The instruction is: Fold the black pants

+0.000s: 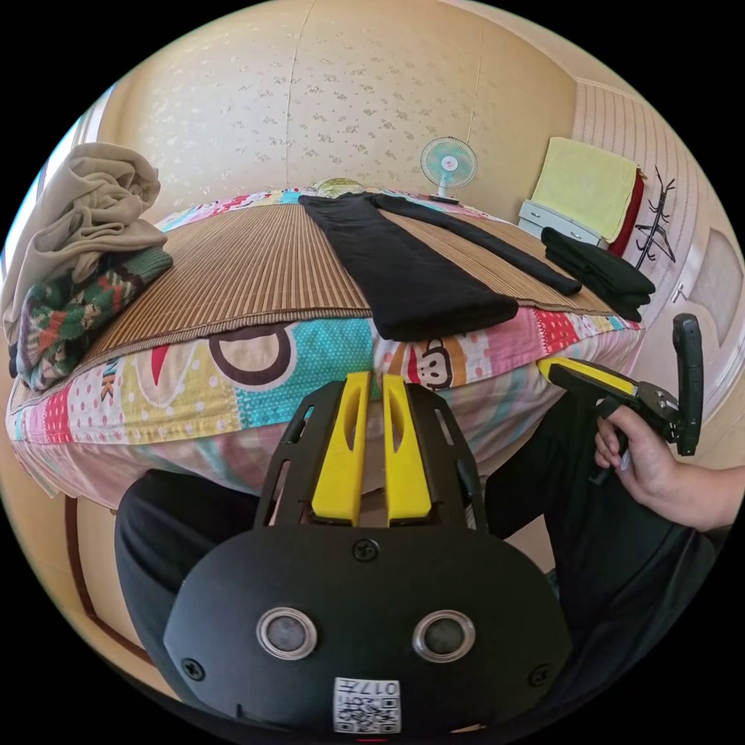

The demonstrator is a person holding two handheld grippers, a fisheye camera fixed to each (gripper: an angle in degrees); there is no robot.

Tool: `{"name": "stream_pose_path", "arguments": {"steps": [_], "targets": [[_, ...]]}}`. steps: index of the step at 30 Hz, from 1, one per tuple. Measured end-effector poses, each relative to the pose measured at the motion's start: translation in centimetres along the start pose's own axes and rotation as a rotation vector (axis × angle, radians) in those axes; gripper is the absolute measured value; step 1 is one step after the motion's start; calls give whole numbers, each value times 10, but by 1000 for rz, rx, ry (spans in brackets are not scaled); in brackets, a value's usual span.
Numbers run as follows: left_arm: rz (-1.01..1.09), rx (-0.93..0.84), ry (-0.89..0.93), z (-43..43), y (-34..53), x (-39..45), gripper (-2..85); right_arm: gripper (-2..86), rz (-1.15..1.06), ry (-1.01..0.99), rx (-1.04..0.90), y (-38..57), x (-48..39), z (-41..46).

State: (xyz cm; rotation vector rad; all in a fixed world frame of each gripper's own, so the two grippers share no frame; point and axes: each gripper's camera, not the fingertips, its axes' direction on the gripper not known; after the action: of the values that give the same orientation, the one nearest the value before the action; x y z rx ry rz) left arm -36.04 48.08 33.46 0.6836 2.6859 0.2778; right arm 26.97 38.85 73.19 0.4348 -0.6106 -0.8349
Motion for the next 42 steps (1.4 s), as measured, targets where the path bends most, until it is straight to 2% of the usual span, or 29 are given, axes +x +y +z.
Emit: {"name": "stream_pose_path", "arguments": {"steps": [37, 40, 42], "targets": [[-50, -8, 33, -9, 0, -11, 26, 4, 35, -36, -5, -5, -16, -6], [-54, -8, 35, -10, -1, -13, 27, 4, 26, -49, -25, -9, -14, -6], [-56, -9, 37, -10, -1, -15, 27, 3, 43, -92, -106, -21, -7, -11]]}}
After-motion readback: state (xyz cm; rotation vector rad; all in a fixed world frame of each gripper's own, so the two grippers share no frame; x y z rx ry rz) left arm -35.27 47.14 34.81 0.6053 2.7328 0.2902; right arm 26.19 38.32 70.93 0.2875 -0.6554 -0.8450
